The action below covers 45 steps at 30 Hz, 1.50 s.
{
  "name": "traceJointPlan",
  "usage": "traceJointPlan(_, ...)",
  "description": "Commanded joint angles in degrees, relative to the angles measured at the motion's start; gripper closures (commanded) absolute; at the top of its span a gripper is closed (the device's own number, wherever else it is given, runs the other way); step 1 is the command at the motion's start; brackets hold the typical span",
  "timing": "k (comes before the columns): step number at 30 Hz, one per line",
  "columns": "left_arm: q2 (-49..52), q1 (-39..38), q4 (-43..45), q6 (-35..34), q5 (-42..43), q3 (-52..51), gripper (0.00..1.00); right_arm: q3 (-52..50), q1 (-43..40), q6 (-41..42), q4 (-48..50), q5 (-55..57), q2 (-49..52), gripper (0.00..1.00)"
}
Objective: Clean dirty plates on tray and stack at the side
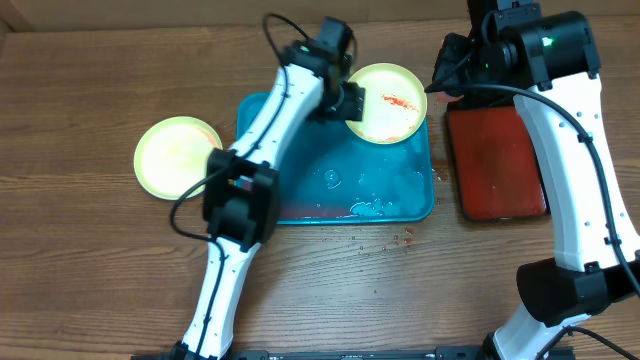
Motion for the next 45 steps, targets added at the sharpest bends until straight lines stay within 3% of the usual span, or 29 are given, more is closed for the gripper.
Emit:
traceJointPlan(1, 2.8, -1.1, 1.7, -7.5, 0.7, 2.5, 0.31, 1.1, -0.2, -0.2, -0.3, 0.0, -1.2, 0.96)
traceJointPlan(4, 4.7, -1.6, 3.3, -10.1, 0.6, 2.5, 0.48, 1.1, -0.2, -0.2, -0.6, 0.0, -1.2, 0.96)
traceJointPlan(9, 6.3, -1.8, 3.4, -12.5, 0.6, 2.2, 0.6, 1.1, -0.2, -0.2, -0.9, 0.0, -1.2, 0.96)
traceJointPlan(10, 6.3, -1.8, 3.2, -12.4, 0.4, 2.1, 0.67, 1.1, -0.2, -0.2, -0.9, 0.0, -1.2, 0.96)
traceJointPlan(12, 6.3, -1.7, 2.5, -12.4, 0.2, 2.1, 0.96, 1.1, -0.2, -0.2, -0.8, -0.1, -1.0, 0.96)
traceJointPlan(19, 5.5, 0.6, -6.1, -9.1, 0.0, 2.7, 0.96, -1.3, -0.2, -0.2, 2.3, -4.6, -0.2, 0.96)
traceJointPlan(27, 5.4, 7.2, -18.6, -4.8, -0.6, 2.7, 0.96, -12.3, 3.0, 0.1, 13.2, -15.6, 2.6, 0.96)
traceJointPlan(36, 5.4, 10.5, -22.3, 6.7, 3.5, 2.6, 0.96, -18.2, 8.0, 1.6, 22.5, -17.6, 13.7, 0.96)
traceJointPlan(45, 5.4, 10.4, -24.4, 9.3, 3.7, 2.6, 0.96, -18.2, 8.5, 7.8, 23.8, -14.4, 23.9, 0.96)
